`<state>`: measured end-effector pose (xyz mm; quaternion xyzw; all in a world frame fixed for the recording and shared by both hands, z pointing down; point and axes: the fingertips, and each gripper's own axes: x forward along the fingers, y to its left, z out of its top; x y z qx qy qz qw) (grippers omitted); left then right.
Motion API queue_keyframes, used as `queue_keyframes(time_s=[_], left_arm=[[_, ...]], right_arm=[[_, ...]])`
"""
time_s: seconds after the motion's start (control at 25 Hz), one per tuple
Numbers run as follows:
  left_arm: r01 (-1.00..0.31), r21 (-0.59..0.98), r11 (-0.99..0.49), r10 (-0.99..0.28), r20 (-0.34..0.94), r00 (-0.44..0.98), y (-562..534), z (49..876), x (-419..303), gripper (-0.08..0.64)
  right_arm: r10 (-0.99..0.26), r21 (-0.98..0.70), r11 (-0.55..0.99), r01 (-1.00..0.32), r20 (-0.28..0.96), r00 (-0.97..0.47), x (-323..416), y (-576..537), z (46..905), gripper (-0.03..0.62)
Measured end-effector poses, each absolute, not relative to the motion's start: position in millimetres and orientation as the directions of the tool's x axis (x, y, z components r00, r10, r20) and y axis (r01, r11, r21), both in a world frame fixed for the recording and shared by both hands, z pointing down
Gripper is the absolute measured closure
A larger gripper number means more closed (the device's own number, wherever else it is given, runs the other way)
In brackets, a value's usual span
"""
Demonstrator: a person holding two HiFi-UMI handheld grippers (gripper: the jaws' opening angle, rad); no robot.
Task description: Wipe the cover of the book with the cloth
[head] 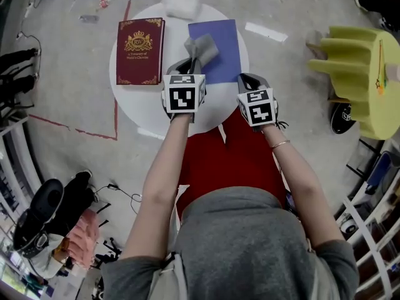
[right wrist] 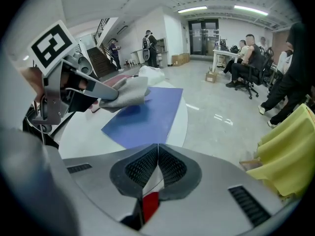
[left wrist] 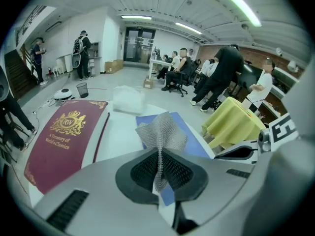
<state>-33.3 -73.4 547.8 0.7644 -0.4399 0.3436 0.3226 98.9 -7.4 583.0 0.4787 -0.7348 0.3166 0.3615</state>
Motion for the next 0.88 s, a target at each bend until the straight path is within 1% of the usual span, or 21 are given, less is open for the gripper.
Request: queue_keyframes(time_s=[0.36,0.52,0.64,0.88], left_arm=[[-0.809,0.258,-0.528,-0.366,0.790,0.491,-58,546,31,0.536],[-0.774,0.278,-0.569,-0.319,0.792,0.520,-49,551,51,0.535],[-0.749,0.289,-0.596,-0.291,0.792,0.537,-42,554,65,0.536],[-0.709,0.319,-0.629,-0.221,0.801,0.557,-25,562,81,0.536]], right_arm=[[-0.462,-0.126,0.293,-0.948,0.849,-0.256,107,10,589,0.563],[-0.474,-0.127,0.279,-0.952,0.844,-0.251,107,6,589,0.563],[-0.452,-0.133,0.273,-0.953,0.857,-0.249,106,10,592,0.563],[-0.450,-0.132,0.274,-0.953,0.858,-0.248,106,11,592,0.563]])
